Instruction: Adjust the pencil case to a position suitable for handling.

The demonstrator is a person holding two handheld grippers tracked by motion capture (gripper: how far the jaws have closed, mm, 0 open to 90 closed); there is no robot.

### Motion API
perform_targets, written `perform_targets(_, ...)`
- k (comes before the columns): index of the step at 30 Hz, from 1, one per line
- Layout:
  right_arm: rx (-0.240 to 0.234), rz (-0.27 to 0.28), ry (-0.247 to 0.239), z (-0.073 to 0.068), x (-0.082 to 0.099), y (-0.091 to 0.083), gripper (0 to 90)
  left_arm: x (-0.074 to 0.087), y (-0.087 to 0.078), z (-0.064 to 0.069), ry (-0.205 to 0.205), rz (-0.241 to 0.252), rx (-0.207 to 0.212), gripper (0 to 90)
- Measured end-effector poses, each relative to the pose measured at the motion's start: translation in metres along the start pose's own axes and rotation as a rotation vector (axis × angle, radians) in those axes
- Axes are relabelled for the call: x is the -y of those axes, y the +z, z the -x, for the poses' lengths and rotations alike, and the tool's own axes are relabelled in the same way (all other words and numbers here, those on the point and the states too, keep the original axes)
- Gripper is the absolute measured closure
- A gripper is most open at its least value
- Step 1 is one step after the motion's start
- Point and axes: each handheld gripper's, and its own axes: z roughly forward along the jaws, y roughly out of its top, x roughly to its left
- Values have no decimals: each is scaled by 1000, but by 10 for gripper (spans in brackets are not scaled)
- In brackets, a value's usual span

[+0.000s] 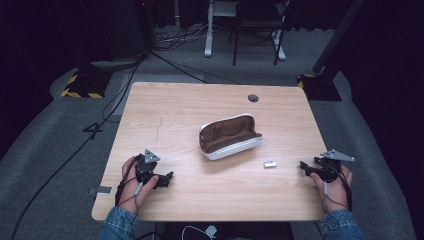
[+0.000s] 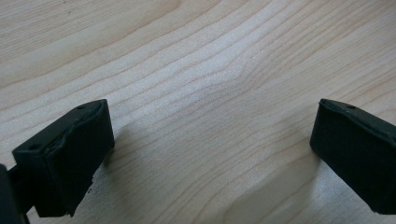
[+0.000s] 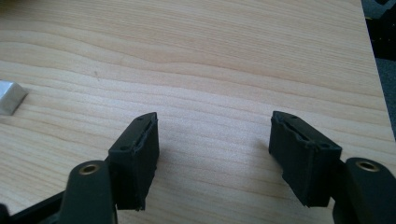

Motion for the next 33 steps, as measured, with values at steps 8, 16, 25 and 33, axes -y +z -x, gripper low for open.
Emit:
perform_targets(8,-6,0,-4,0,1,-1,317,-1,1,0,8,-2,-3,1)
perform_targets(16,-46,-7,28,-3,1,-5,313,-2,1,0,5,-1,1,1)
perform_targets(25,-90,-5,-41,-22,-7,-17,319,-4,3,1,8,-4,6,1)
perform_targets(33,-128,6,-75,-38,-15,-23,319,-4,3,1,8,-4,6,1)
